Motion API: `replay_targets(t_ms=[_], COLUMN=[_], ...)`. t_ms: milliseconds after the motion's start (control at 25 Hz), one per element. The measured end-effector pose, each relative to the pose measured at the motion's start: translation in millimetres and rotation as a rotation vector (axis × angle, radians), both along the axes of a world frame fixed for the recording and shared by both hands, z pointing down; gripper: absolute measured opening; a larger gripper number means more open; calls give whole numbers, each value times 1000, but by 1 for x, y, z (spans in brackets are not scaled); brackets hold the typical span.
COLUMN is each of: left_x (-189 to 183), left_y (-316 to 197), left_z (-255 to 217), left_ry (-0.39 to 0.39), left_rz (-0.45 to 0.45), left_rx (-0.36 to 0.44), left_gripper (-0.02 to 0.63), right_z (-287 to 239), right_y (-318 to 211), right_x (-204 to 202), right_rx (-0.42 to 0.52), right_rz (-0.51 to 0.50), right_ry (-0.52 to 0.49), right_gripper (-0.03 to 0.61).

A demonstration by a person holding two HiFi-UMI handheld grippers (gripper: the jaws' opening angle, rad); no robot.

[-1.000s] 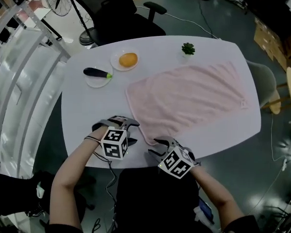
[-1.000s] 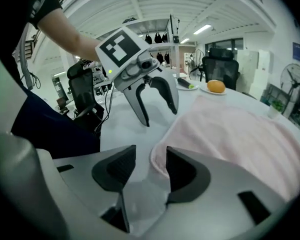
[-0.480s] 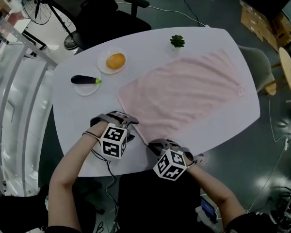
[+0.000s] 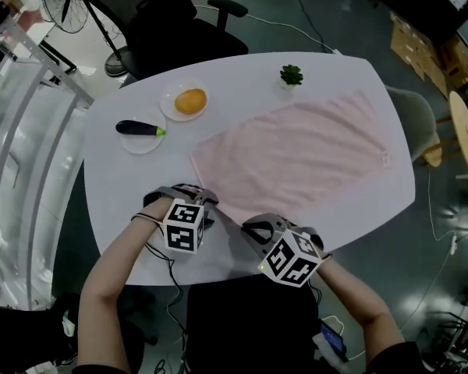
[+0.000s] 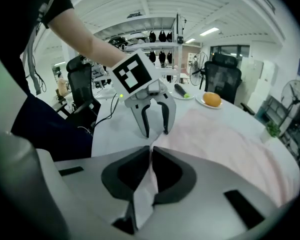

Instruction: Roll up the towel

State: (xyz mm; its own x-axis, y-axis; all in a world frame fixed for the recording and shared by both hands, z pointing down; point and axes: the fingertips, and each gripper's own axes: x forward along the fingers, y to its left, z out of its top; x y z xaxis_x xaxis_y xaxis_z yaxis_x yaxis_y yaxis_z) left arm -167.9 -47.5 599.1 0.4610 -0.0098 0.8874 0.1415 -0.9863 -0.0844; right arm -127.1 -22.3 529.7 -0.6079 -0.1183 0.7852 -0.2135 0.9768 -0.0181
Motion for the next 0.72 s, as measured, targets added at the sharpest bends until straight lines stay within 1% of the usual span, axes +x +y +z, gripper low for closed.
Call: replay_targets(t_ms=[120,280,440,560,640,720], left_x=[-5,-13,-14,-15,-15,-17], left_y=[-12,-27,-37,-50,-57,-62], left_z=[0,1,3,2,0,-2], left_ry=[5,-14,-9,42,84,107], left_rz=[-91,-183,-274,-409,-505,-563], left_rx=[-12,-26,-78,-120,-151,-165], left_gripper=[229,226,232,210,173,167], right_z=[-11,-20,-14,-1,11,24], right_y=[-22,-60,-93,-117,-131,-144], right_x=[4,15,22,29,33,36], right_rx=[-15,-11,-67,-90,-89,-82], right_rz=[-10,-13,-2,25,47,64], right_ry=[-15,-7,-3,18,39,62], right_gripper=[29,29,29,29,28,28])
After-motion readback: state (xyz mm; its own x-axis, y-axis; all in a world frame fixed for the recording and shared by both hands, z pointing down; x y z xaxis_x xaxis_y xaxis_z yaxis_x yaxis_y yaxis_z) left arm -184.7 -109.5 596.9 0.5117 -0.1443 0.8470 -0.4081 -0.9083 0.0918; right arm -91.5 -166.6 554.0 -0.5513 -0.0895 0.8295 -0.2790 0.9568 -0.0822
